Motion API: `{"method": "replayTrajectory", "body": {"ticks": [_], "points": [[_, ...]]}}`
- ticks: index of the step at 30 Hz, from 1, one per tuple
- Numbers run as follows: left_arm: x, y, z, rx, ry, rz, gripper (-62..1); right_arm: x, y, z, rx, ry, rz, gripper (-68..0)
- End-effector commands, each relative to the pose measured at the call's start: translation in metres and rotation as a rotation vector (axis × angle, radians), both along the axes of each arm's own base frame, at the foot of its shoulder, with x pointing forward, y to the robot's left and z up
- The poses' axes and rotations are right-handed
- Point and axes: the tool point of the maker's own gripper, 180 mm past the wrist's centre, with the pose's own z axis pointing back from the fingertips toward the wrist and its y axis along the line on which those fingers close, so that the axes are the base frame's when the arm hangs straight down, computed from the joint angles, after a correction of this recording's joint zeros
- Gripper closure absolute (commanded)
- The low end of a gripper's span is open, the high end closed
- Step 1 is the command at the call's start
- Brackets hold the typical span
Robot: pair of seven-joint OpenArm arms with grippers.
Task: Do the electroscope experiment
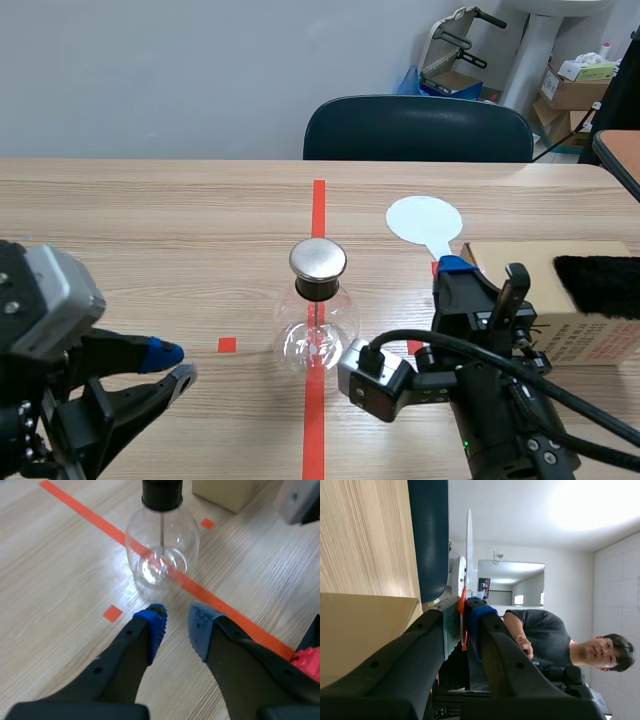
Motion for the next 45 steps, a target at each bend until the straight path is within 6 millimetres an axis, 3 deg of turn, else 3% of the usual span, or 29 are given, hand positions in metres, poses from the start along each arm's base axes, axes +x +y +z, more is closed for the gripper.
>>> {"method": "replayTrajectory", "body": {"ticks": [1,17,31,45], "points": [[0.007,-0.007,0.003,-0.03,-0.015,0.011,-12.4,0.005,-0.004,0.014,0.009,-0.051,-0.007,-0.9],[0.049,0.006,-0.043,0.021,-0.008,0.111,-11.4,-0.006,-0.003,0.011,0.027,-0.045,-0.013,-0.9],[0.063,0.006,-0.076,0.08,0.026,0.109,-11.4,-0.007,-0.001,0.012,0.034,-0.049,-0.012,-0.9],[0.06,-0.007,-0.082,0.081,0.033,0.064,-11.4,-0.007,-0.001,0.012,0.037,-0.049,-0.013,-0.8]]}}
